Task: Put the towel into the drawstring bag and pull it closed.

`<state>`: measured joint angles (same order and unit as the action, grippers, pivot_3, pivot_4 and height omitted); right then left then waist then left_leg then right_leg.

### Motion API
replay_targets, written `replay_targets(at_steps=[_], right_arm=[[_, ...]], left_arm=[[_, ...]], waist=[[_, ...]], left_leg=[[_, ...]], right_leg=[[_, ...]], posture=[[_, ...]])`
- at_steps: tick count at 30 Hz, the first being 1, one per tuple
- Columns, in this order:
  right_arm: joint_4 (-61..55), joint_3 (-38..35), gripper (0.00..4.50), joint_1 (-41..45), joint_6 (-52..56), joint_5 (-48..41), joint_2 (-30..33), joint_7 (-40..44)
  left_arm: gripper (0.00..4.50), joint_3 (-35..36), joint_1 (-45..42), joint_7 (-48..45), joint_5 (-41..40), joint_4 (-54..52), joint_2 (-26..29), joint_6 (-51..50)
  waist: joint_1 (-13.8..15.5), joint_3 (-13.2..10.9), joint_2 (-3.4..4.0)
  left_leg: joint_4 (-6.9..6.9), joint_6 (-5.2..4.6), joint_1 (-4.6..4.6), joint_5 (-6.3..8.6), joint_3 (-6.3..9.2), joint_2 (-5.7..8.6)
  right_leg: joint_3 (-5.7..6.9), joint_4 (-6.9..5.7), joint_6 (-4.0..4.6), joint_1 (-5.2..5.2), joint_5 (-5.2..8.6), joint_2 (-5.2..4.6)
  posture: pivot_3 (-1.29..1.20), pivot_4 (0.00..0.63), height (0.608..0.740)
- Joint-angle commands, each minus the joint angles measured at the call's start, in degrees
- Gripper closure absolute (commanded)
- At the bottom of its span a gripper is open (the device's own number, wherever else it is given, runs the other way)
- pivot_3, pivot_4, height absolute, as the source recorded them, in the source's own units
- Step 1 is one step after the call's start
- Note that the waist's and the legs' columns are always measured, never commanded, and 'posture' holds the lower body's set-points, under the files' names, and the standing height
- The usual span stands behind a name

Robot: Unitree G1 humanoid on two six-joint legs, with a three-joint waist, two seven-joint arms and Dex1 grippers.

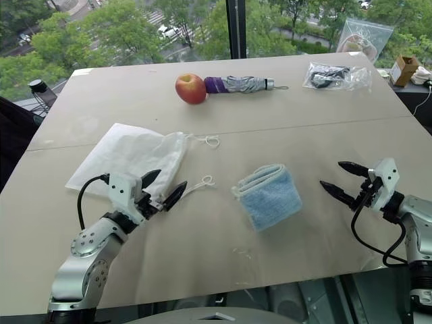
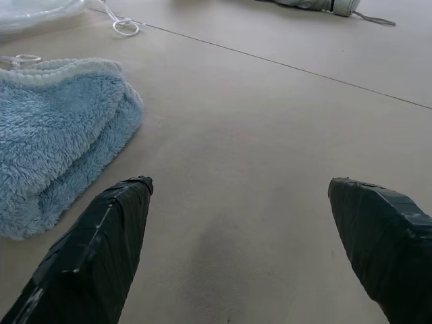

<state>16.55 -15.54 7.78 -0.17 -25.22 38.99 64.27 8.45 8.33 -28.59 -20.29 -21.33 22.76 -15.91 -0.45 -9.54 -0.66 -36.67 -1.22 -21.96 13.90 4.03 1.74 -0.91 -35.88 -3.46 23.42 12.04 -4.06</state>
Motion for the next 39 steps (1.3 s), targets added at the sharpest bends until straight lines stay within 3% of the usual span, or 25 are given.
replay_targets(at_steps=[1, 27, 31, 39], right_arm=[[-0.24, -1.54, 0.05, -0.01, -0.83, -0.80, 0.40, 0.19], [1.05, -1.76, 0.05, -0.36, -1.81, -1.18, 0.69, 1.48], [-0.09, -1.84, 0.05, -0.96, -1.42, -1.76, 0.73, 2.20], [-10.28, 0.44, 0.05, -2.17, 2.71, -4.96, 0.02, 3.96]], left_arm=[[0.00, -0.02, 0.29, -0.60, -0.07, -1.98, 0.69, 0.40], [0.00, 0.74, 0.40, -0.63, -0.23, -1.43, -0.74, 2.07], [0.00, 0.36, -0.67, 4.60, 3.45, -2.48, -3.56, 4.86], [0.00, -4.13, -2.73, 17.27, 19.10, -1.48, -7.53, 6.74]], waist=[[0.00, 0.00, 0.00], [-0.01, 0.01, 0.00], [0.03, 0.01, 0.01], [0.14, 0.01, 0.01]], left_leg=[[0.00, 0.00, 0.00, 0.00, 0.00, 0.00], [-0.07, 0.00, 0.00, 0.00, -0.04, 0.00], [-0.10, 0.00, 0.00, 0.00, -0.04, 0.00], [-0.14, 0.00, 0.03, 0.00, -0.10, 0.00]], right_leg=[[0.00, 0.00, 0.00, 0.00, 0.00, 0.00], [-0.03, -0.03, 0.01, -0.02, -0.01, 0.00], [-0.03, -0.03, -0.04, -0.03, -0.05, 0.00], [-0.09, -0.03, -0.05, -0.05, -0.08, 0.01]], posture=[[0.00, 0.150, 0.740], [0.00, 0.150, 0.740], [0.00, 0.150, 0.740], [0.00, 0.150, 0.740]])
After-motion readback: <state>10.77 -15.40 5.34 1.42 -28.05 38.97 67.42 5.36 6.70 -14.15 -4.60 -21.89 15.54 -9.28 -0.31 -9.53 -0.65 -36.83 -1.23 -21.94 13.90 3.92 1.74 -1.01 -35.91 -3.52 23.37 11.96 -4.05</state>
